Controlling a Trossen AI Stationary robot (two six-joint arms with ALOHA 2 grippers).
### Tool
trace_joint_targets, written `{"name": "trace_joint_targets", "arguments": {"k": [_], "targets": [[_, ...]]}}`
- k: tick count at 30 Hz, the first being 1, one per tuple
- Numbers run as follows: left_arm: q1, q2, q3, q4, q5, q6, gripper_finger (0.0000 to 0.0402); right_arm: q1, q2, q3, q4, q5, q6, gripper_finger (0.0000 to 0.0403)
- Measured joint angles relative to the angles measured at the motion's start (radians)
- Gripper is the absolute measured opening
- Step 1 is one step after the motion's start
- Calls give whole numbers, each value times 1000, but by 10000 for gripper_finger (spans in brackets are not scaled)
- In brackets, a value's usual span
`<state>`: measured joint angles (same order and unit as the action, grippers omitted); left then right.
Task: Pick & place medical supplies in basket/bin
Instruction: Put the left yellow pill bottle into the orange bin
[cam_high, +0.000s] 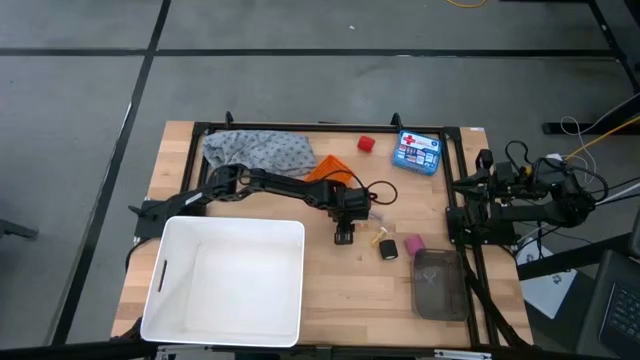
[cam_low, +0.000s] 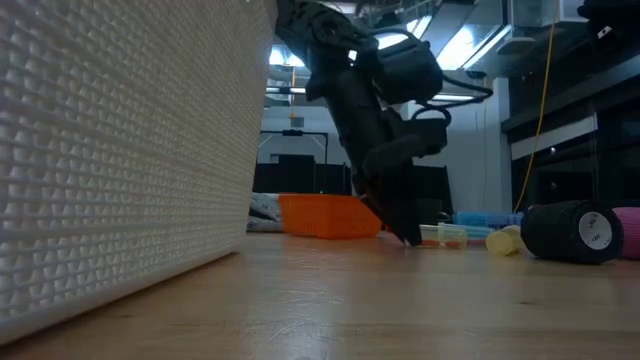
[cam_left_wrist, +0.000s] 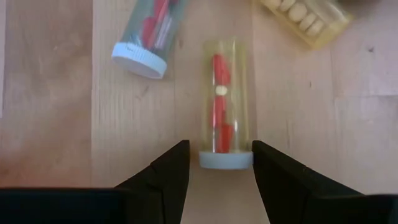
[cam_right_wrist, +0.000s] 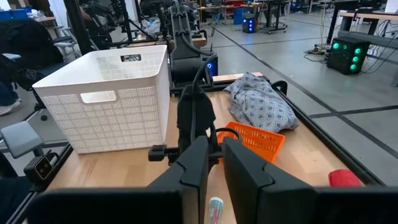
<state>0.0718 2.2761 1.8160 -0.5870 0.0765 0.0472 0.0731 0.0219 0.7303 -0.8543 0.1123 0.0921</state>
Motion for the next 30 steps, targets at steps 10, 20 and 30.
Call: {"name": "trace_joint_targets", "arguments": {"k": [10,20,30], "targets": [[0,0,0,7,-17,29,133,0,0,0,0,0,0,52],[0,-4,4,3,-17,59,96,0,0,0,0,0,0,52],[-13,-11,215,-170,-55,155,99,0,0,0,0,0,0,52]]}}
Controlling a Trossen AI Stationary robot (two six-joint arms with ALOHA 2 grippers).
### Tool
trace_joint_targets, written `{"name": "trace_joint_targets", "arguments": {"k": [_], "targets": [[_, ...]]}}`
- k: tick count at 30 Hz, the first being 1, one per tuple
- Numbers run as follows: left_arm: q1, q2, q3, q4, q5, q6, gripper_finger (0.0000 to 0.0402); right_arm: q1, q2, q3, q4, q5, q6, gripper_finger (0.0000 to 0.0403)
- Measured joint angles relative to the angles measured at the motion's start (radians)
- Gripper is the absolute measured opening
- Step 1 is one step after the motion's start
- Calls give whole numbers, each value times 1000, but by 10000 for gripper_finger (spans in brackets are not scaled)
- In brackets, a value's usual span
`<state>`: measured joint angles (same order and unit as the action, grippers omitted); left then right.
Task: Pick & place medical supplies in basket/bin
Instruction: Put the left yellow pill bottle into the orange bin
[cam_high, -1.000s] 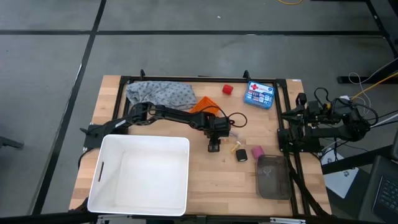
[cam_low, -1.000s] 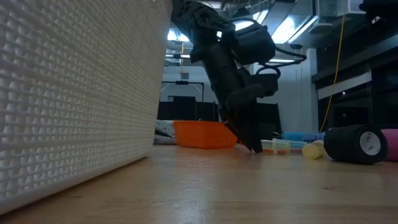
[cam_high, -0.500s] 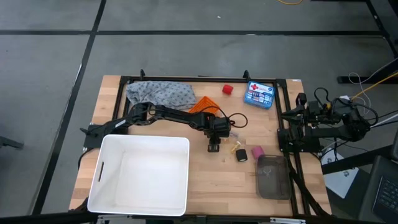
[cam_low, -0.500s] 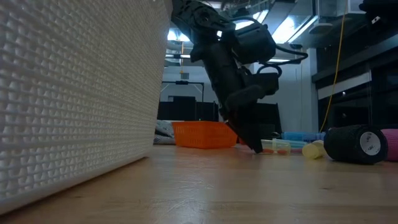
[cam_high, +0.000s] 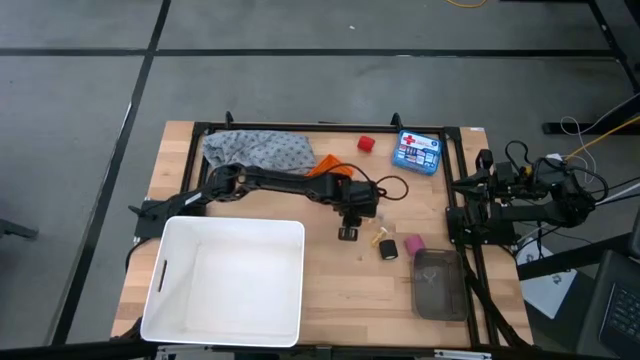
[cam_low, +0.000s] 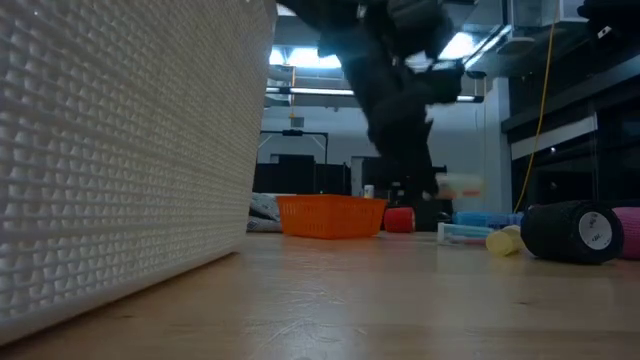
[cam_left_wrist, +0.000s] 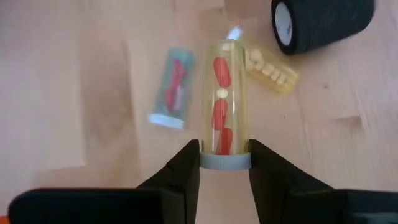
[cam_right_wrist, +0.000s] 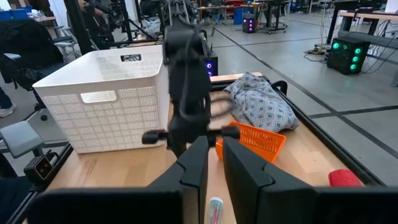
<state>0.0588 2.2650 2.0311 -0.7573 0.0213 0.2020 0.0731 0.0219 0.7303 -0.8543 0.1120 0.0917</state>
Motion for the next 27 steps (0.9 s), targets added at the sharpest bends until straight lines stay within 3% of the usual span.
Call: {"name": "trace_joint_targets", "arguments": {"k": [7,10,19,27], "targets": [[26,-1,202,-283,-181,66,99,0,0,0,0,-33,-2,52],[61,0,267,-427,-205,64,100,0,0,0,-1,-58,-4,52],[207,0,321,-635,-163,24,100,0,0,0,-1,-60,-6,53],[313,0,258,-639,-103,25,100,0,0,0,-1,-60,-6,53]]}}
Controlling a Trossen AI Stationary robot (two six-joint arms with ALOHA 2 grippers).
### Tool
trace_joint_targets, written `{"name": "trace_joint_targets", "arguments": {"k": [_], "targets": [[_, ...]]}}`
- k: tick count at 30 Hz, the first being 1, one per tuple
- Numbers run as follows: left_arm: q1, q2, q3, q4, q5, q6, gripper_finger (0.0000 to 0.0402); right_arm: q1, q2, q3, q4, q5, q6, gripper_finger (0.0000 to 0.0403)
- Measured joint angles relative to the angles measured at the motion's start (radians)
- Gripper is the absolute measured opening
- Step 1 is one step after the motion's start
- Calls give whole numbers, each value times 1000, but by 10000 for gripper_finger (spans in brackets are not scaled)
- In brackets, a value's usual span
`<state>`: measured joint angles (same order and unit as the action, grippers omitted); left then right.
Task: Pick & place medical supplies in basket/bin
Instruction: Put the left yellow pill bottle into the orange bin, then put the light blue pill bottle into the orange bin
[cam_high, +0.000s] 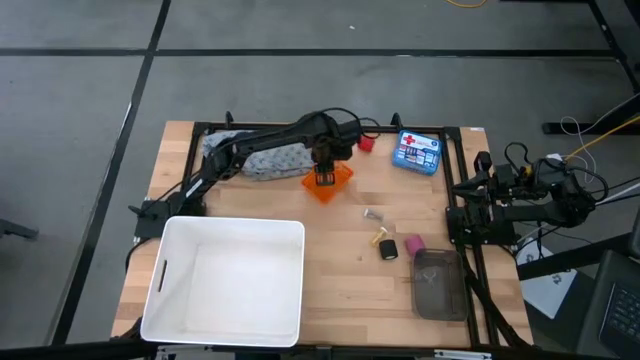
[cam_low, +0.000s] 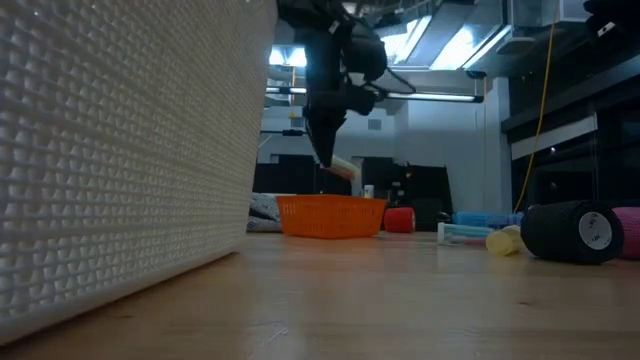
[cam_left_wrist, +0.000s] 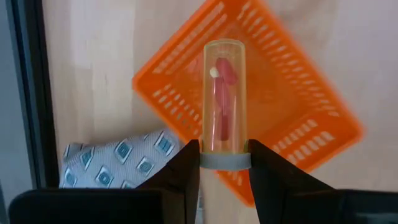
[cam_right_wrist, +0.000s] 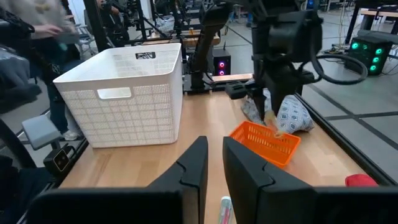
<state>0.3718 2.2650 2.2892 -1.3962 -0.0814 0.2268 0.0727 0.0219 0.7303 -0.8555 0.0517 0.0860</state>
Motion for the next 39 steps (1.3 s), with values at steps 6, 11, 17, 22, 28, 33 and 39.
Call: {"name": "trace_joint_targets", "arguments": {"k": [6,11,17,22,28,33,39], "targets": [[27,0,-78,11,61,3,100,0,0,0,0,0,0,53],[14,3,-126,33,40,12,115,0,0,0,0,0,0,53],[-18,3,-121,37,-25,27,167,0,0,0,0,0,0,53],[-38,-14,-116,39,-117,43,201,0,0,0,0,0,0,53],[-54,-48,-118,144,-177,84,216,0,0,0,0,0,1,52],[-87,-78,-117,308,8,134,214,0,0,0,0,0,1,52],[-149,-76,-119,493,218,204,216,0,0,0,0,0,1,52]]}}
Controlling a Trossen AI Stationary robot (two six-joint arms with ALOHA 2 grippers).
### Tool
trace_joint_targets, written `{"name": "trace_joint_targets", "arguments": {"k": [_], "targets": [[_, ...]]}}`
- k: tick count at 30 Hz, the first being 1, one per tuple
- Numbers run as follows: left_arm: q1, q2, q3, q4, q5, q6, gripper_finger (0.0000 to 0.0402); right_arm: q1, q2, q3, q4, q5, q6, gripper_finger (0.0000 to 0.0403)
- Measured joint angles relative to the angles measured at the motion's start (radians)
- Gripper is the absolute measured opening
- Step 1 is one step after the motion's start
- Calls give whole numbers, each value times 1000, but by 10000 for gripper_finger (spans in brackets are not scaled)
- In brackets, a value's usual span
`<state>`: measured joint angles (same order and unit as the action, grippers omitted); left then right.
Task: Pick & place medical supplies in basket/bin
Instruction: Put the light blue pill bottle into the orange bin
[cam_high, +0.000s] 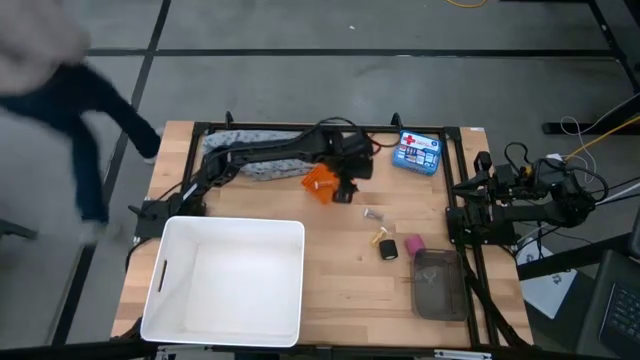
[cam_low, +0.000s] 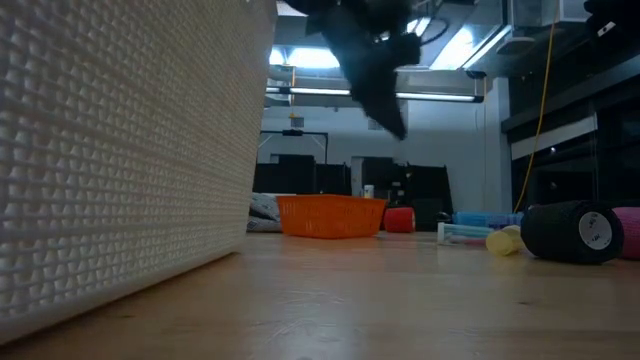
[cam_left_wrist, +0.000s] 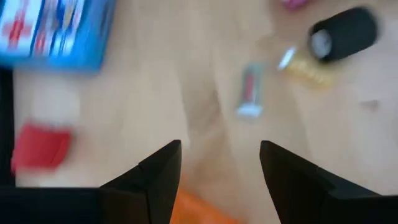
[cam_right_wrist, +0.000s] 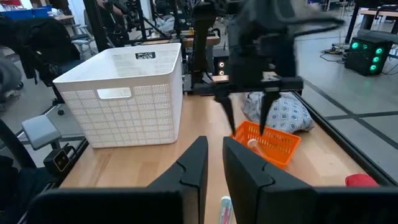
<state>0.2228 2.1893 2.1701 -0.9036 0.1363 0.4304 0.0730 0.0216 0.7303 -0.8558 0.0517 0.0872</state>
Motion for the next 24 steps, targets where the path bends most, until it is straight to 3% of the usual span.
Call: {"name": "trace_joint_targets", "arguments": {"k": [4,9,24], "targets": [[-69,26,-4,66,-22,60,215,0,0,0,1,0,0,52],[-146,67,-4,88,-132,75,218,0,0,0,0,0,0,52],[-161,202,-5,154,-146,-212,233,0,0,0,0,0,0,52]]}}
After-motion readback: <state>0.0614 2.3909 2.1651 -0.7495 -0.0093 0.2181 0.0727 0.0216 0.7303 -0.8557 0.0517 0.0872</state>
